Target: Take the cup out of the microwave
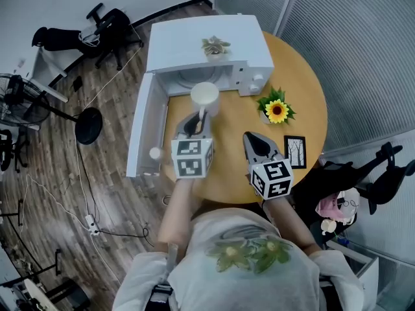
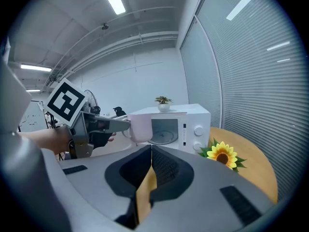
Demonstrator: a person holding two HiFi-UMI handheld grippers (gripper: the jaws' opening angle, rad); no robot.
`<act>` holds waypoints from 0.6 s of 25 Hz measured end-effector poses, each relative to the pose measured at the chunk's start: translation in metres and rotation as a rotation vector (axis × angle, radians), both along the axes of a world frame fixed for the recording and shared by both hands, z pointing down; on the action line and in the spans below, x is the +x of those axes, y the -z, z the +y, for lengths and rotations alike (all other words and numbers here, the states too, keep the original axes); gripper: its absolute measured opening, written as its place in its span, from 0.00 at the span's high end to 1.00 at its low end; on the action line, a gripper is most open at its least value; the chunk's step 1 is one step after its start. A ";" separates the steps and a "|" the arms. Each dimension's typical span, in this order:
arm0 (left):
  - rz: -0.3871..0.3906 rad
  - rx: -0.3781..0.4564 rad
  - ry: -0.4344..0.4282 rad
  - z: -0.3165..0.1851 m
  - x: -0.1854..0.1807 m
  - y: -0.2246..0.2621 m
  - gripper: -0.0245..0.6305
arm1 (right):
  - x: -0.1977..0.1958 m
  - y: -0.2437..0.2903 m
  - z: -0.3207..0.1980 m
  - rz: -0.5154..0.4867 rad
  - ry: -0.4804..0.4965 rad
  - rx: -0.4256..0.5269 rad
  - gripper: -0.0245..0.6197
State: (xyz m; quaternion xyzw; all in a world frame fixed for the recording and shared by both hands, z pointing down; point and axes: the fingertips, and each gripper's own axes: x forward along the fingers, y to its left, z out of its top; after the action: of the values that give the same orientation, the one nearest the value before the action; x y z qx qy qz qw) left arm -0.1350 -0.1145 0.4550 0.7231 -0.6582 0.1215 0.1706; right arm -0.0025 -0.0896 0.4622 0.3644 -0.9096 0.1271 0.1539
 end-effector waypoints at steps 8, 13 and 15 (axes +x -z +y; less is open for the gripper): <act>0.002 0.020 -0.007 0.019 0.007 0.003 0.88 | -0.004 -0.004 0.009 0.001 0.023 -0.008 0.93; 0.004 0.029 -0.012 0.026 0.009 0.004 0.88 | -0.006 -0.003 0.010 0.001 0.028 -0.008 0.93; 0.001 0.039 -0.011 0.029 0.009 0.006 0.88 | -0.005 -0.004 0.010 0.002 0.028 -0.007 0.94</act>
State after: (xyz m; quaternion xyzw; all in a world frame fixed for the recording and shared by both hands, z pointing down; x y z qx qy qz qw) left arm -0.1258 -0.0856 0.4490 0.7300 -0.6563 0.1094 0.1560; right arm -0.0077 -0.0793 0.4659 0.3512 -0.9140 0.1277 0.1579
